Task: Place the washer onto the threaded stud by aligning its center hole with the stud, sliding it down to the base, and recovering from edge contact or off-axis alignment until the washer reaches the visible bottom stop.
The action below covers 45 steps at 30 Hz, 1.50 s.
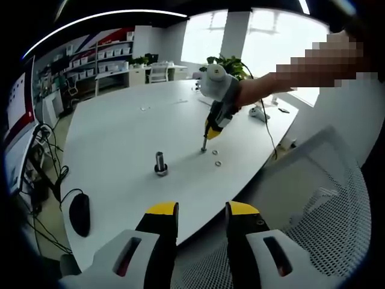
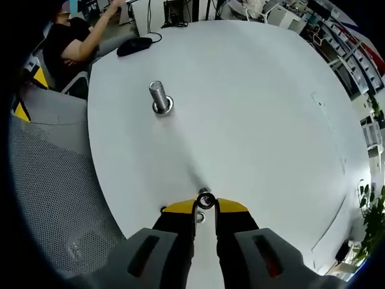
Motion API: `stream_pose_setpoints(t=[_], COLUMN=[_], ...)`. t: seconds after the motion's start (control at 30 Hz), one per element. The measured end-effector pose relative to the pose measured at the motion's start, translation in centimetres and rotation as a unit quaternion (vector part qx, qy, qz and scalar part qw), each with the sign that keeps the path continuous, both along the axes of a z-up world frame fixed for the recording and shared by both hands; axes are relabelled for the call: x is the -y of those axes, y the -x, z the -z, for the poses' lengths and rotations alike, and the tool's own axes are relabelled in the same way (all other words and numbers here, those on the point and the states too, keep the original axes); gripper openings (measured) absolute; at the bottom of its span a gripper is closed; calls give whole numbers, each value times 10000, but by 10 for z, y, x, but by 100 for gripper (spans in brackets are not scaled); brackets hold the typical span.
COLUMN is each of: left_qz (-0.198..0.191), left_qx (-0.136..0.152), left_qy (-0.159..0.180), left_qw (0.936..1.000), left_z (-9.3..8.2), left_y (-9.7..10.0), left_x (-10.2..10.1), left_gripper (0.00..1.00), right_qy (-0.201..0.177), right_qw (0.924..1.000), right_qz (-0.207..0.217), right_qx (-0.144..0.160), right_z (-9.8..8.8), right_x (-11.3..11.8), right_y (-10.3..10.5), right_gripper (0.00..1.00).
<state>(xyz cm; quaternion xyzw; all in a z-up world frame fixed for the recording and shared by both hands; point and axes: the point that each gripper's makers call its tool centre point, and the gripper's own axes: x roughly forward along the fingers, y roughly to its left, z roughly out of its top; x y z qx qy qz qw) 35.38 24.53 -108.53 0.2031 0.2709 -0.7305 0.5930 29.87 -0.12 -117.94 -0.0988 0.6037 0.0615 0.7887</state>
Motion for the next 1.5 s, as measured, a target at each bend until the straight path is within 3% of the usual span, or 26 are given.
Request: stream_pose_setpoints(t=[0.43, 0.6, 0.87, 0.93, 1.2, 1.5], left_qz=[-10, -7, -16, 1, 3, 11], left_qx=[4, 5, 10, 16, 18, 15], left_qy=[-19, -20, -35, -51, -79, -138], left_qw=[10000, 10000, 10000, 10000, 10000, 9999], left_z=[0, 1, 1, 2, 3, 5], left_y=[0, 0, 0, 0, 0, 0], left_x=[0, 0, -1, -1, -1, -2], left_gripper=[29, 29, 29, 29, 29, 29], right_qy=[-26, 1, -21, 4, -51, -79], right_qw=[10000, 9999, 9999, 9999, 9998, 9996], right_qz=[-12, -62, -87, -131, -112, -56], right_qx=[-86, -89, -82, -97, -133, -264], right_z=[8, -4, 11, 5, 11, 31], right_x=[10, -2, 10, 3, 0, 8], right_y=[5, 5, 1, 1, 3, 5], right_gripper=[14, 14, 14, 14, 14, 14])
